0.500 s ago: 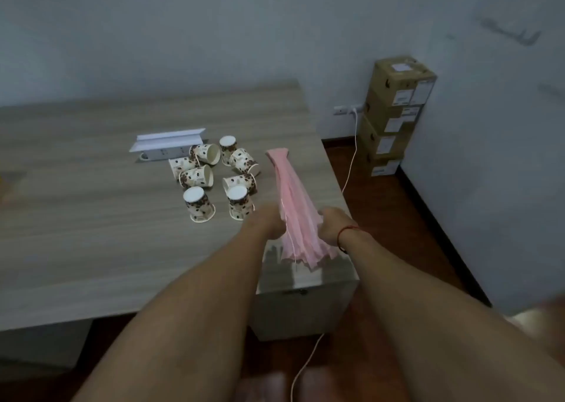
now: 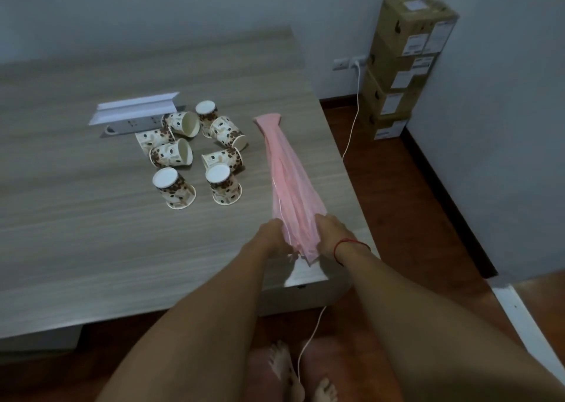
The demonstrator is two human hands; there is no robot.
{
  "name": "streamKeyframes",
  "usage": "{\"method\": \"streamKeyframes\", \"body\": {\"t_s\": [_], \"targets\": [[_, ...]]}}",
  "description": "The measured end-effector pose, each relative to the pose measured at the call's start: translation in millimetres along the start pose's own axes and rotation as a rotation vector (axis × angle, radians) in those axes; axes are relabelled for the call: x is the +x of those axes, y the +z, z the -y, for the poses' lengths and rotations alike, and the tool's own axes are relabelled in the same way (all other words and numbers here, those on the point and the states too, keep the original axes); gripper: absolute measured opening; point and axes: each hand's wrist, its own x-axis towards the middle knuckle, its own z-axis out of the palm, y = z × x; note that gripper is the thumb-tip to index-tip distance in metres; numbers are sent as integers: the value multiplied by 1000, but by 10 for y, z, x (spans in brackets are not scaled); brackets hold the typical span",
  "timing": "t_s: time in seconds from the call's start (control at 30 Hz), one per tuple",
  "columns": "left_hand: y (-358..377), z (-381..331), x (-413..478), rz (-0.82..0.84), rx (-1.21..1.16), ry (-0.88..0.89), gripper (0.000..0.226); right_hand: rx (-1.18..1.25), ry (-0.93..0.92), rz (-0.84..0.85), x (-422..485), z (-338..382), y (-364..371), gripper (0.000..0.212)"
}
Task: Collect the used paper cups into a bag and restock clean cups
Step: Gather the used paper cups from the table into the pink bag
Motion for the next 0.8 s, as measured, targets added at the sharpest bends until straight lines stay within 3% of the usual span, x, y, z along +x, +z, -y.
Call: {"method": "streamKeyframes", "body": {"t_s": [0.13, 0.23, 0.3, 0.4, 0.5, 0.57, 0.63, 0.73, 0.8], "targets": [[111, 23, 156, -52, -42, 35, 48, 53, 8, -49, 44, -48, 200, 47], [149, 29, 233, -60, -92, 13, 20, 153, 54, -69, 69, -55, 208, 31], [118, 9, 232, -63, -83, 4, 19, 194, 118, -52, 80, -70, 106, 27], [-19, -68, 200, -42, -47, 24, 31, 248, 161, -79, 111, -86, -133, 27], [-147, -190, 186, 133, -95, 149, 79, 328, 159, -107, 163, -62, -347, 29], [-184, -269, 174, 149, -79, 237, 102, 370, 139, -112, 164, -29, -449, 29], [-233, -306, 157, 37, -114, 243, 82, 391, 120, -129, 139, 2, -535, 29], [-325, -312, 161, -217, -175, 230, 20, 394, 111, -144, 130, 0, -630, 29], [-408, -345, 151, -281, -199, 224, 20, 397, 109, -166, 121, -11, -704, 30]]}}
